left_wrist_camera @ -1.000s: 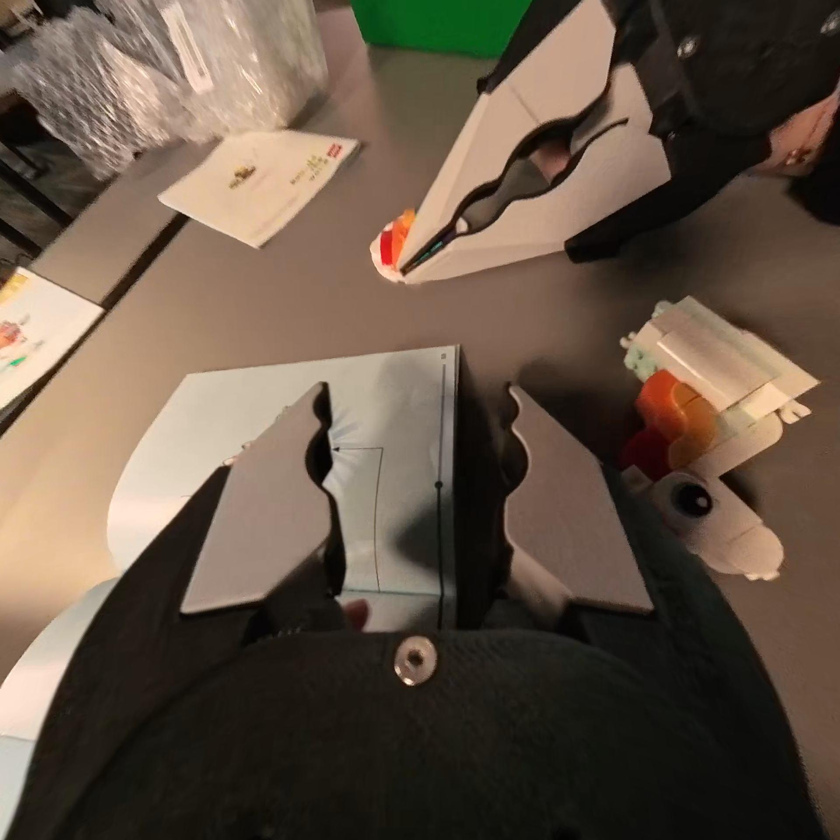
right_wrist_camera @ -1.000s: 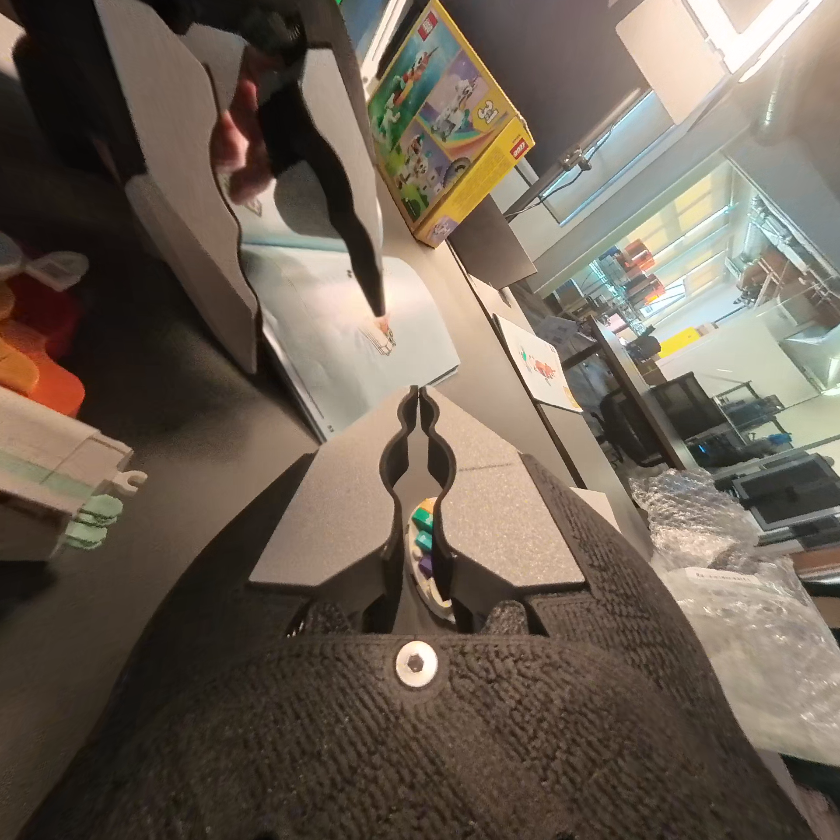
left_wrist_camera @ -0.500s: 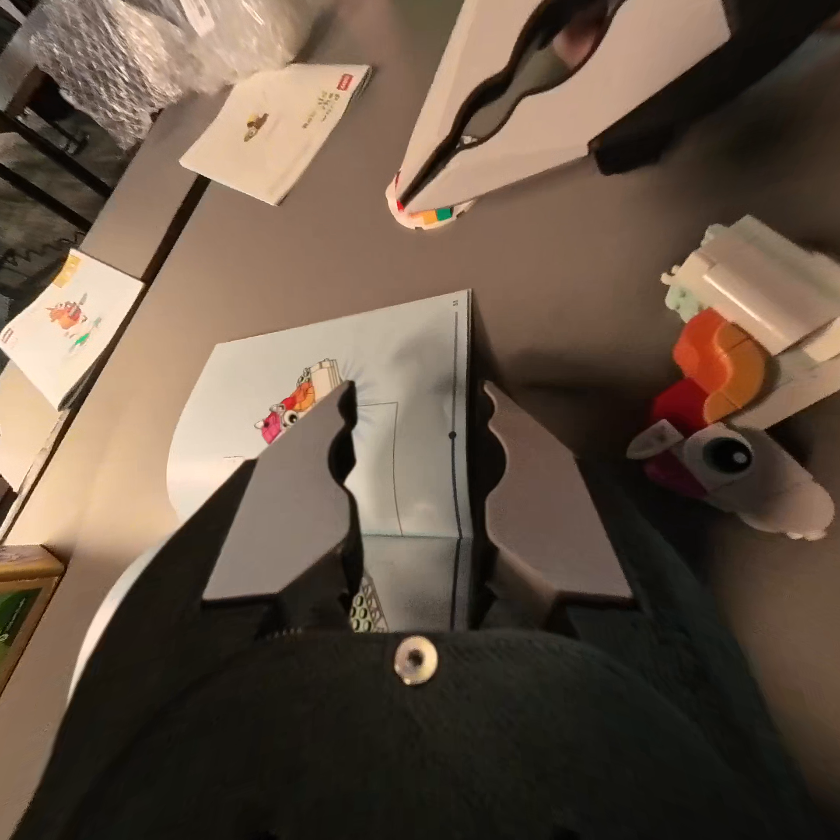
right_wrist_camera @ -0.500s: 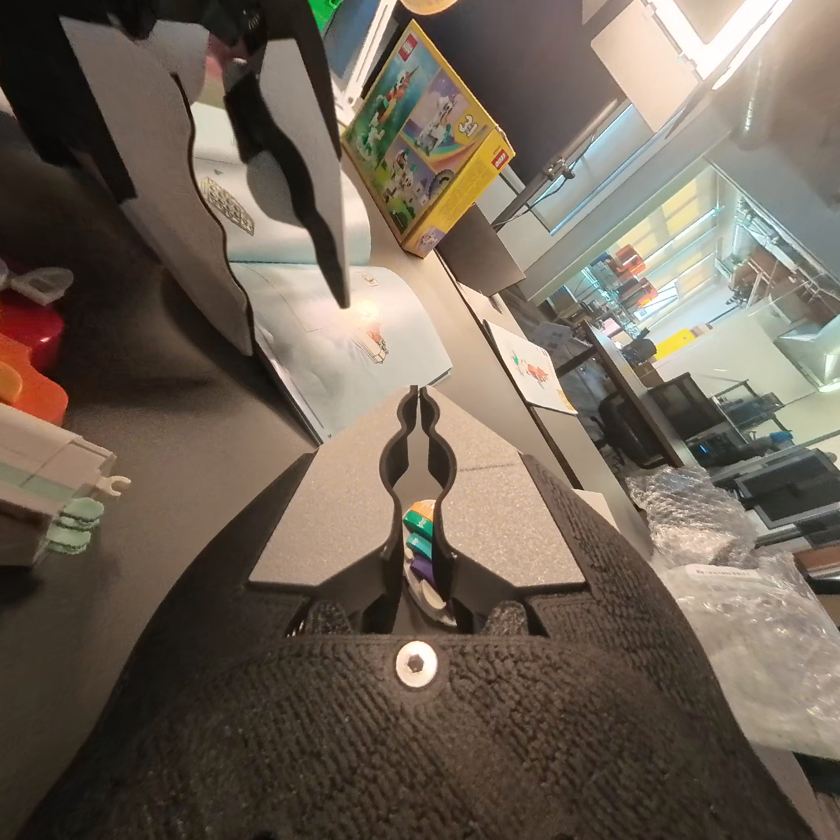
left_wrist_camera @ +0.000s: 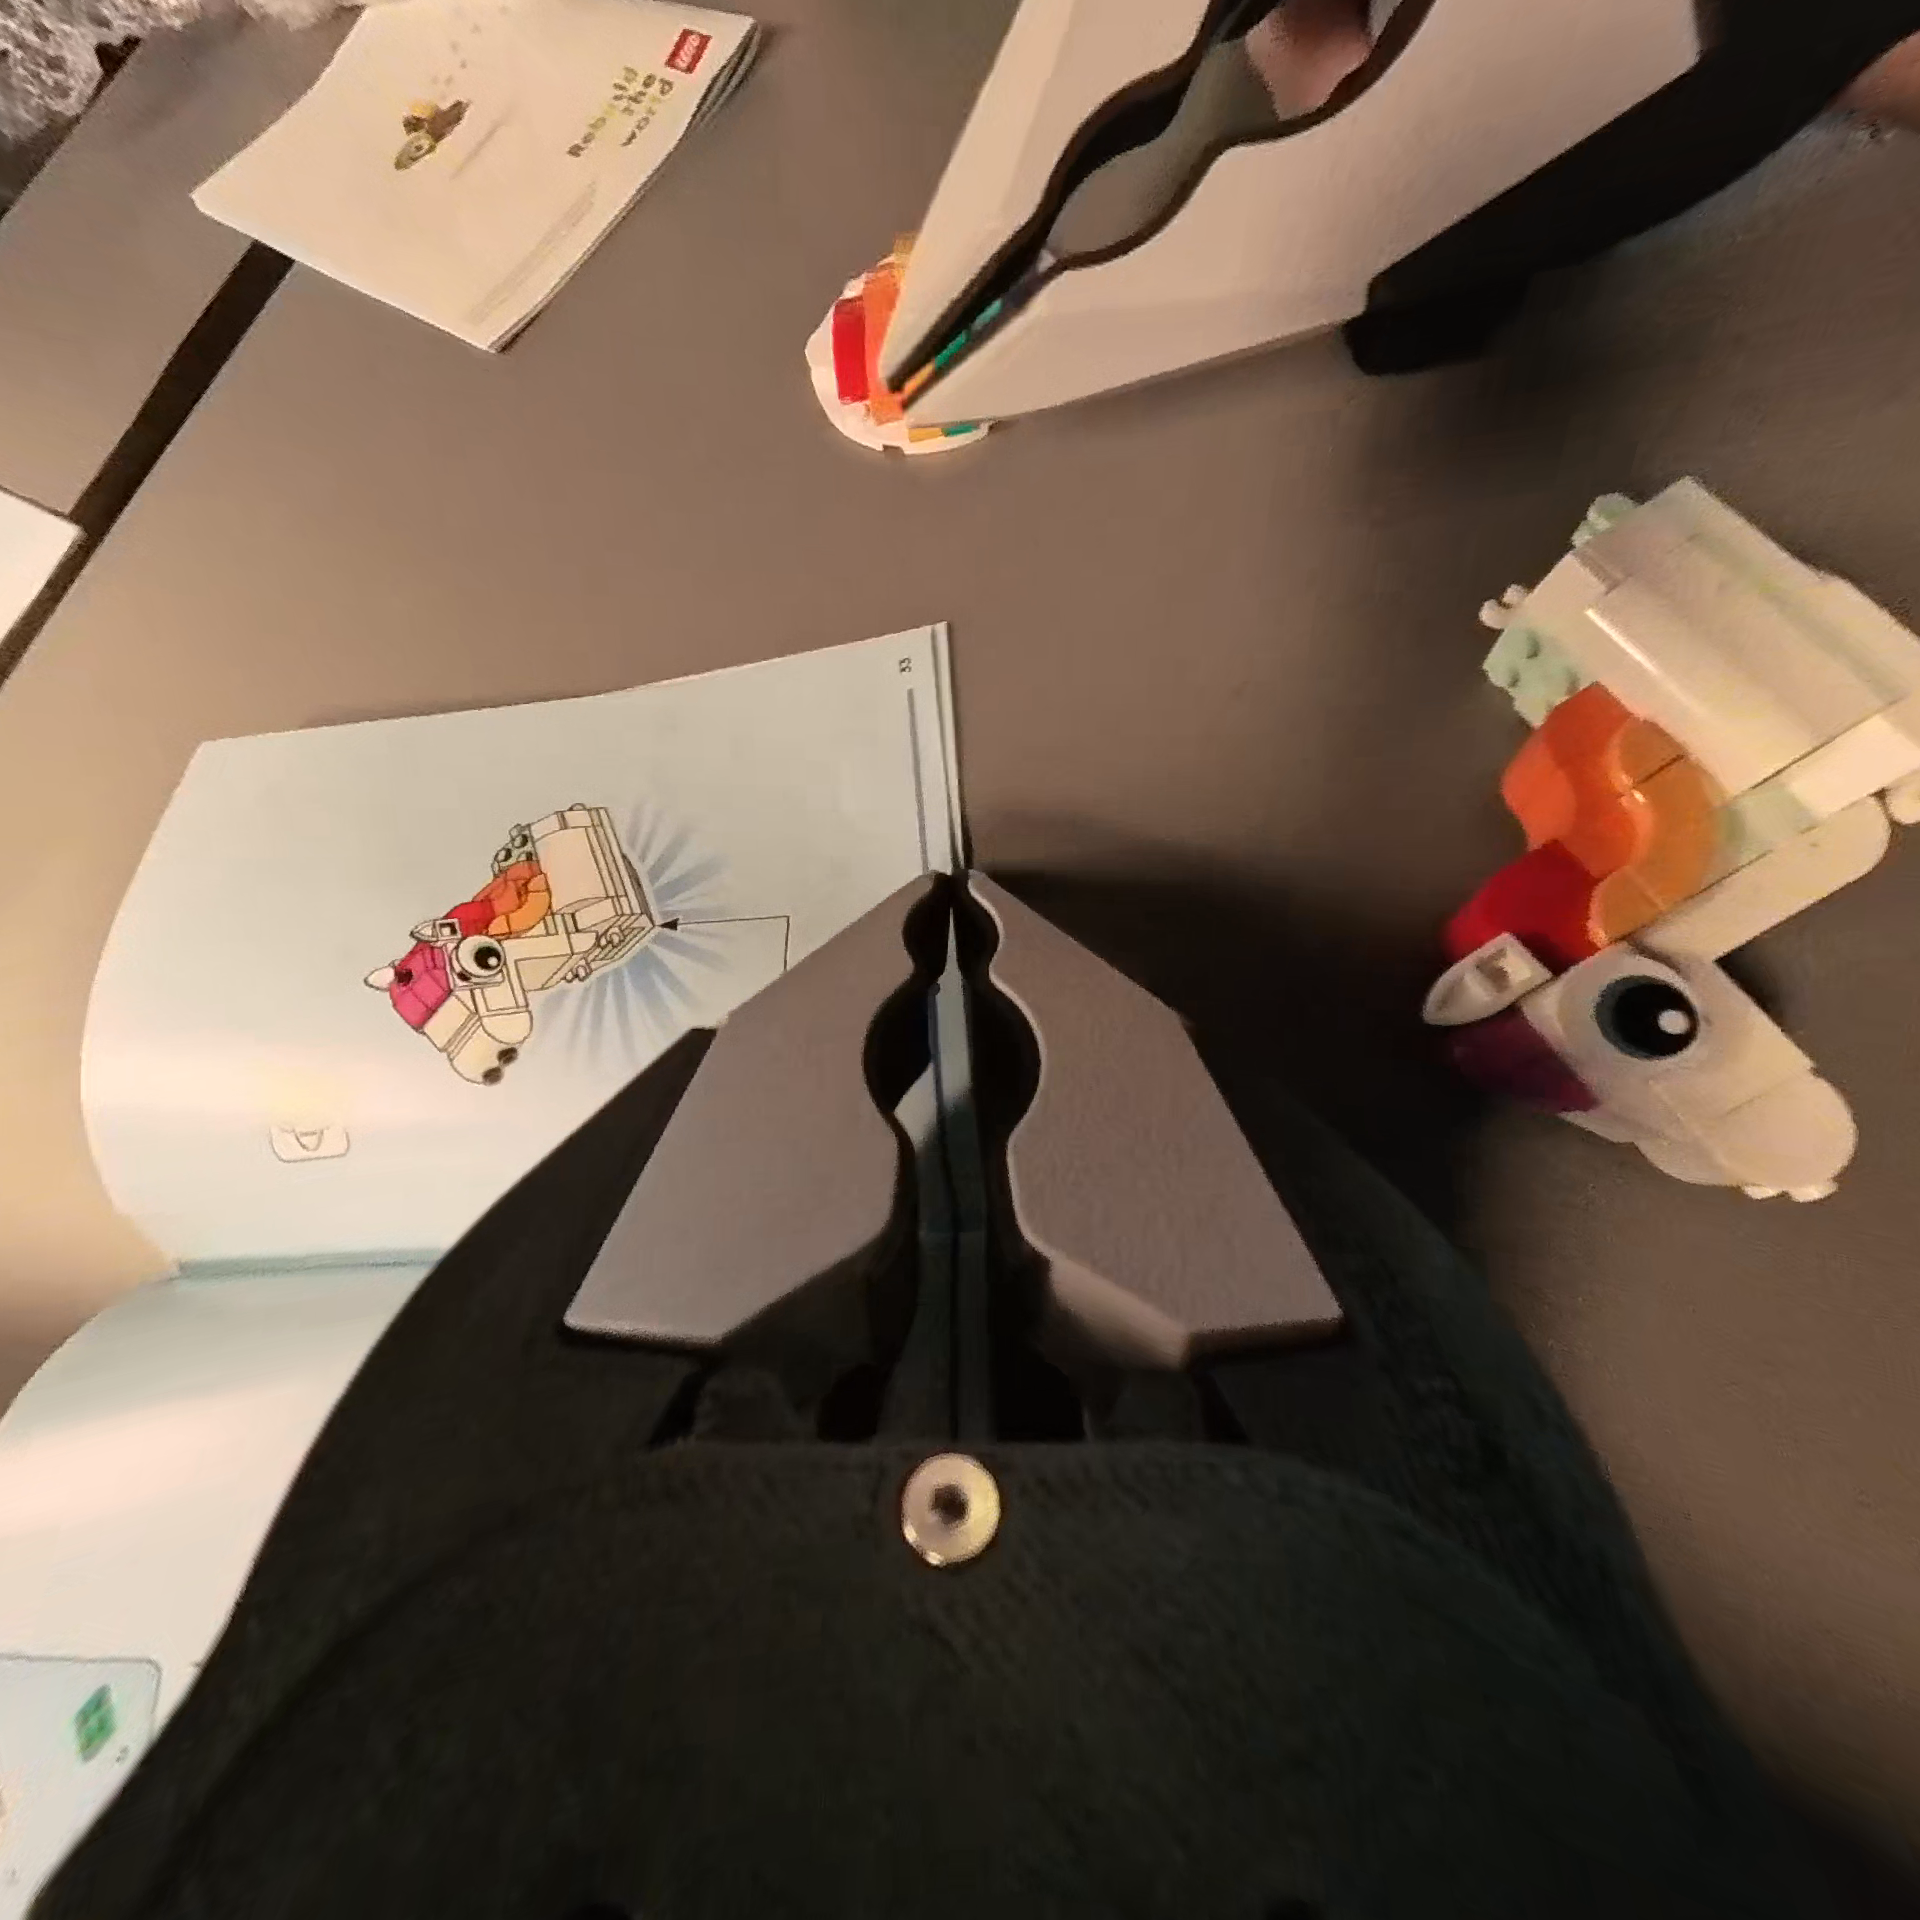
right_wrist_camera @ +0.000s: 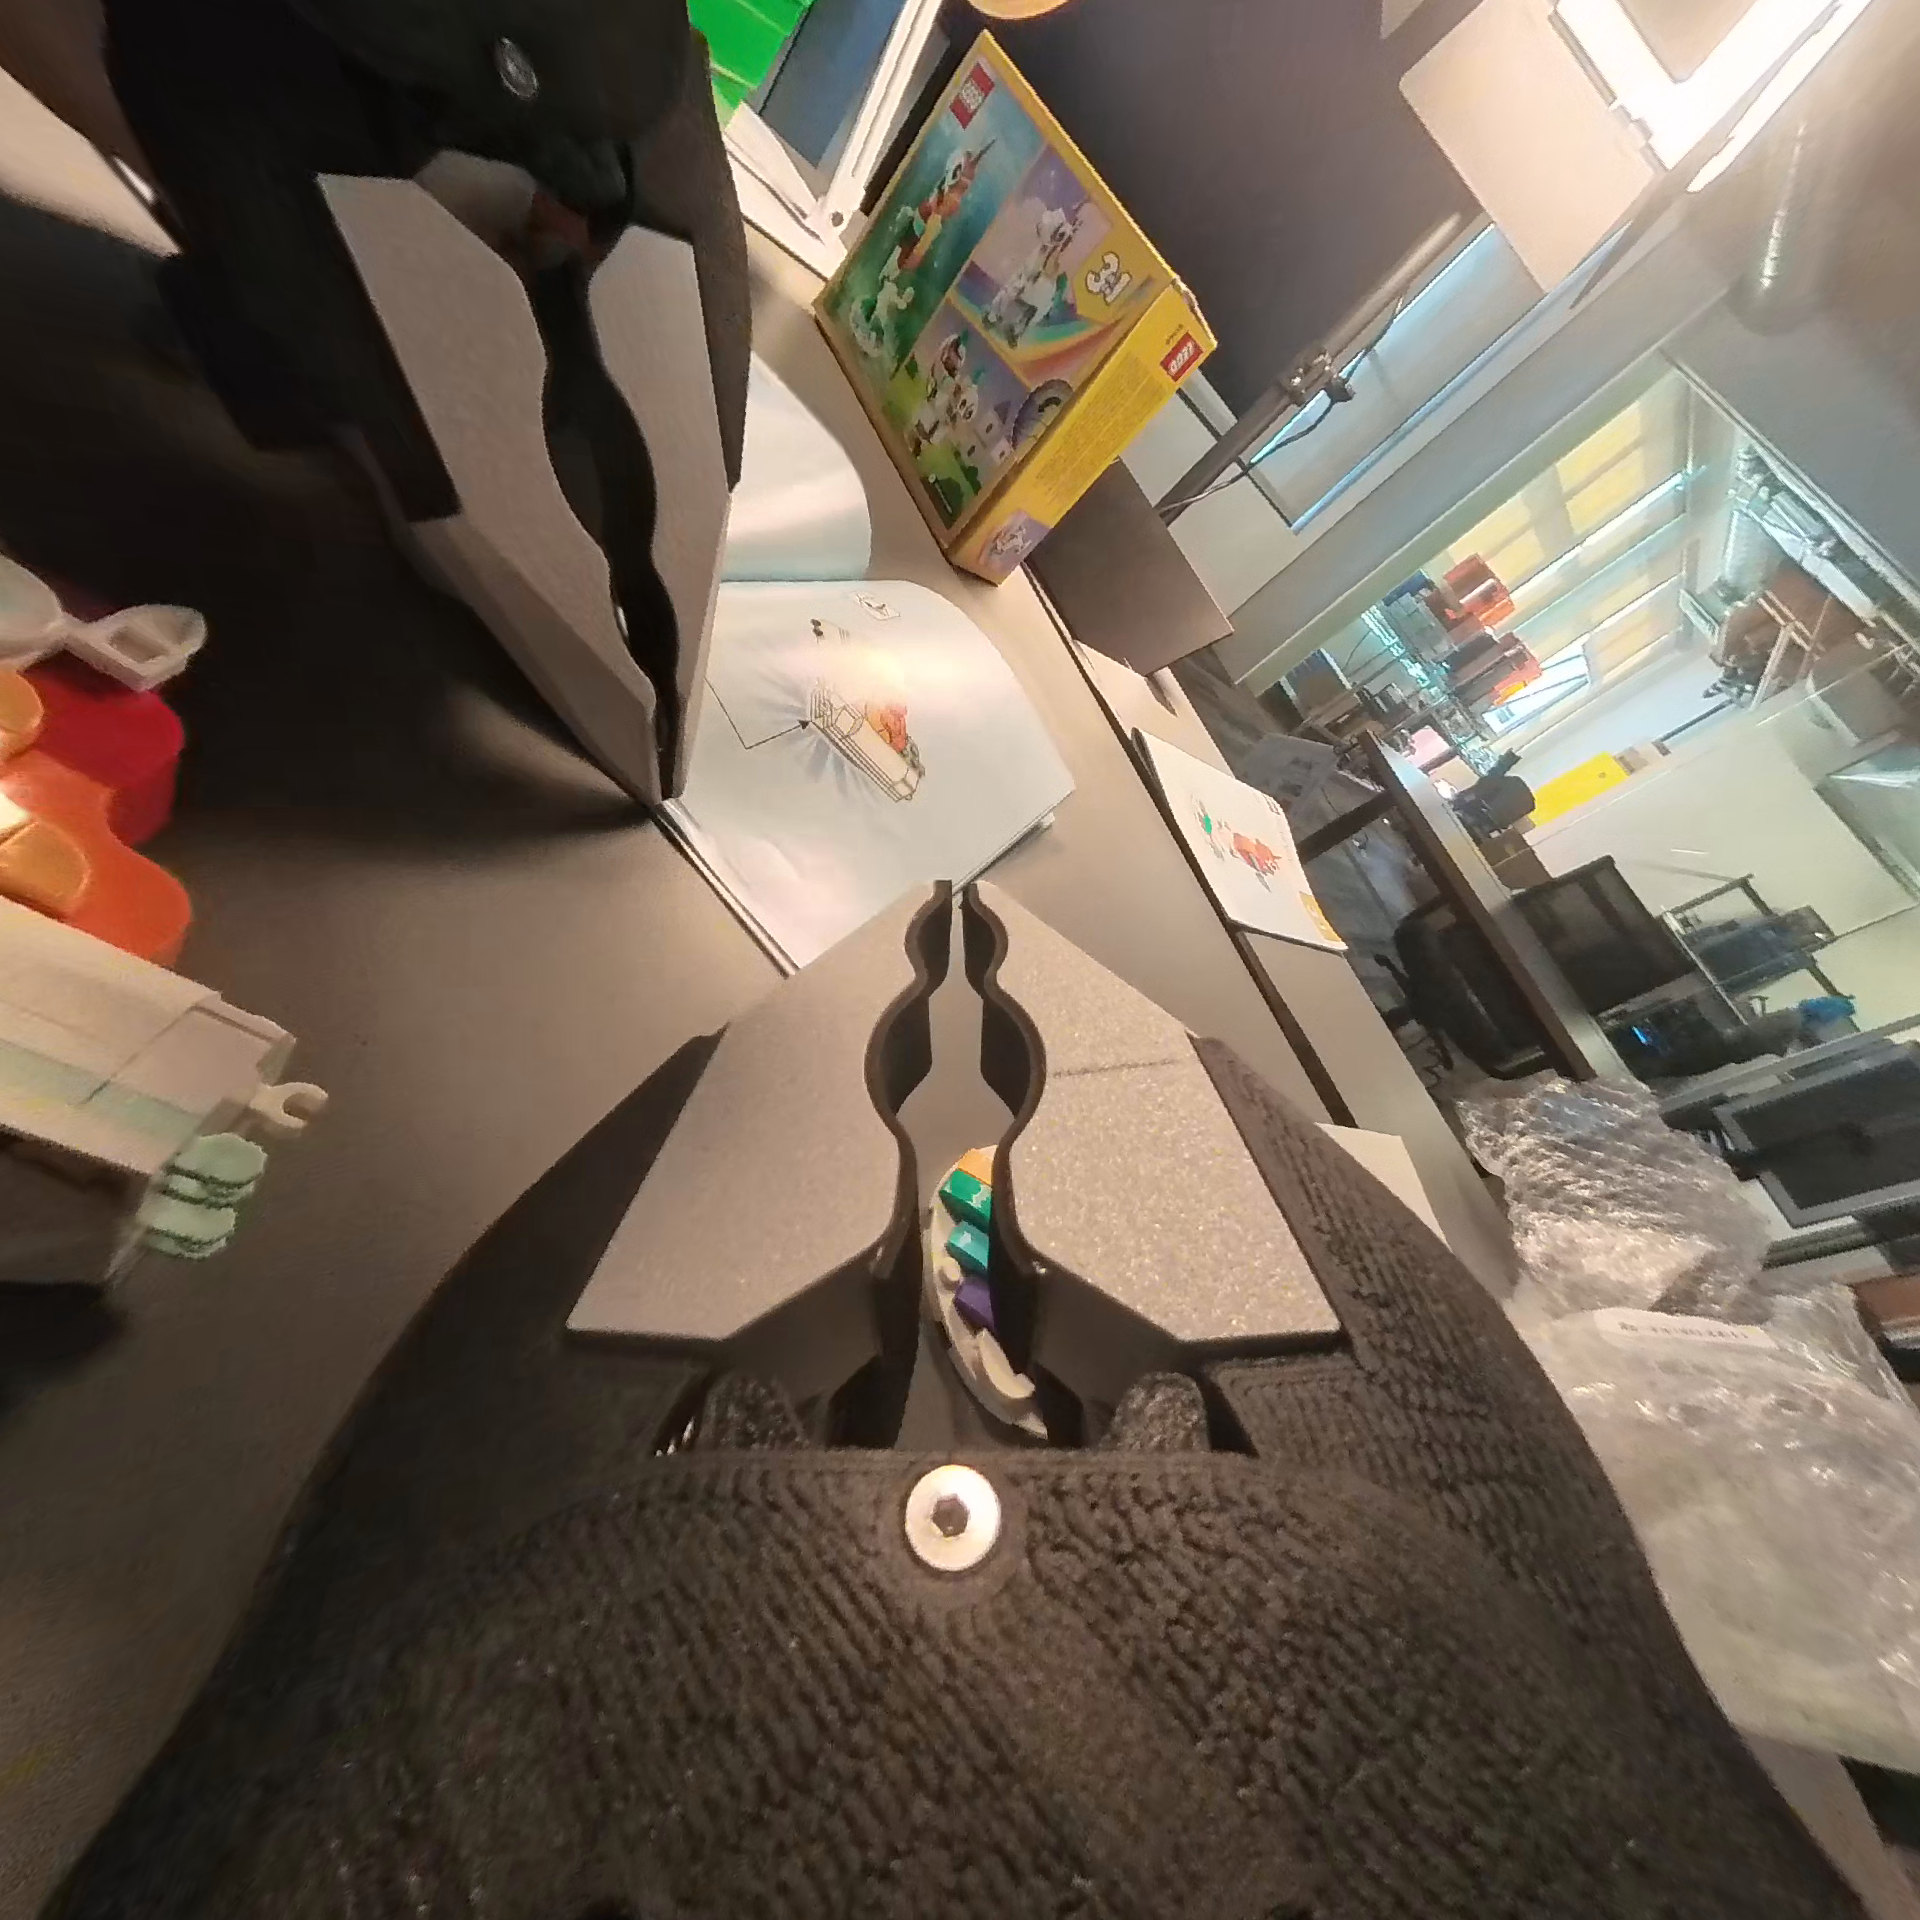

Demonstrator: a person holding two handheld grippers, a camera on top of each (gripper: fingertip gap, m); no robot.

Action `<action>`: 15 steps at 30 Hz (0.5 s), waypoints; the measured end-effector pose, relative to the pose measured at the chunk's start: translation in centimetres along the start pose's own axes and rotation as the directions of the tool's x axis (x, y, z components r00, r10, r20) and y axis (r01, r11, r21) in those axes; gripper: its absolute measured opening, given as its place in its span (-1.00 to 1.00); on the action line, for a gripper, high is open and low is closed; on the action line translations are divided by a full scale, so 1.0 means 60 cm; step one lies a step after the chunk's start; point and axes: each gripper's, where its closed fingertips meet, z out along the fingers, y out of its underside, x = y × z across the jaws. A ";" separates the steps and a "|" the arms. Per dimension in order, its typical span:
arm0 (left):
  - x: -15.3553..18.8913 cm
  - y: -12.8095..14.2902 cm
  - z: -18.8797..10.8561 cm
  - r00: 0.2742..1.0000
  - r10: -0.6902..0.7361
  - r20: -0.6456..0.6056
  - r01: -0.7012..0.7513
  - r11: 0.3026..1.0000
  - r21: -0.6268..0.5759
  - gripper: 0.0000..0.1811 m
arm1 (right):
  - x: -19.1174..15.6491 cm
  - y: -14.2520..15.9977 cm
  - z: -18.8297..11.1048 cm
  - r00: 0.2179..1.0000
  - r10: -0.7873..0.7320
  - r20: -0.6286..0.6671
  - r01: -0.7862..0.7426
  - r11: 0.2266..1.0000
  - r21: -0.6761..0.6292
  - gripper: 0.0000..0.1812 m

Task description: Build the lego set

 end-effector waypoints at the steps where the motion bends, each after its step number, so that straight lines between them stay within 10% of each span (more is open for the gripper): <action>1: -0.001 0.000 0.000 1.000 -0.011 -0.004 0.011 1.000 0.001 -1.00 | 0.000 0.000 0.000 1.000 0.001 0.000 -0.001 1.000 0.001 -1.00; 15: -0.008 -0.005 -0.004 0.997 -0.072 -0.024 0.073 0.997 0.036 -1.00 | -0.019 0.013 0.008 0.997 0.012 0.078 -0.006 0.997 -0.072 -0.99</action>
